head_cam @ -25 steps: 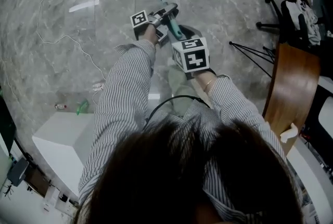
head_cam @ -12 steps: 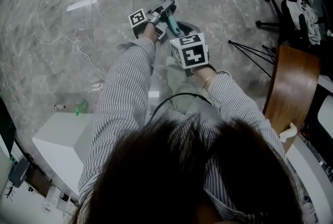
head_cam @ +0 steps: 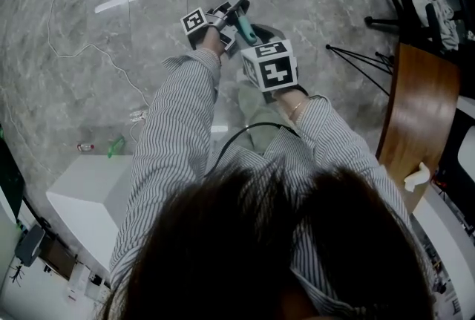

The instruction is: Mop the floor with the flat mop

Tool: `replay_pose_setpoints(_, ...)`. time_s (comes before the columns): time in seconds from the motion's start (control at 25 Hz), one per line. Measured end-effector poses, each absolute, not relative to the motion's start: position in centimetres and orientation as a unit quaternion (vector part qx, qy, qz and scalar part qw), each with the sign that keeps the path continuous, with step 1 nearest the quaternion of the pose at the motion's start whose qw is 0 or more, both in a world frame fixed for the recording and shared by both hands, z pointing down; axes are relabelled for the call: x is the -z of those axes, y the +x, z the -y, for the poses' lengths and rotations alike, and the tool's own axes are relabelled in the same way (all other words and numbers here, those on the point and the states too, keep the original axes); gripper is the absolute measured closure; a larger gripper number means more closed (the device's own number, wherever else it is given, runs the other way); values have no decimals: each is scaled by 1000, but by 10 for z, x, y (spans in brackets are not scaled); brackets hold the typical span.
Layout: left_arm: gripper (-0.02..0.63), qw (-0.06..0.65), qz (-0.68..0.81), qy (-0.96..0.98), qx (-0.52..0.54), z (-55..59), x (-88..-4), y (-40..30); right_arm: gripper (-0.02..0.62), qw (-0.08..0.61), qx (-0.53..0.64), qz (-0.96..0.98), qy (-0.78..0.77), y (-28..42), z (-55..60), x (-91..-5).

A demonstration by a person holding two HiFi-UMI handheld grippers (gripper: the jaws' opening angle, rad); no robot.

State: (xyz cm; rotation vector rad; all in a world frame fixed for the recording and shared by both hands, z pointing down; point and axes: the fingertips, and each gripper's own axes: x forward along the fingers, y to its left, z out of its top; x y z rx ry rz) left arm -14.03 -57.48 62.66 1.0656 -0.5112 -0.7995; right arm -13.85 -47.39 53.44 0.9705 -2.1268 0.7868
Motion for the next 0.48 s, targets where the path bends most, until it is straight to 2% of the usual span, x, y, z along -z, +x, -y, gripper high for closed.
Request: replay_pose_setpoints(0.48, 434, 764, 223, 483, 364, 427, -625, -118, 457, 334, -305, 798, 399, -118, 327, -533)
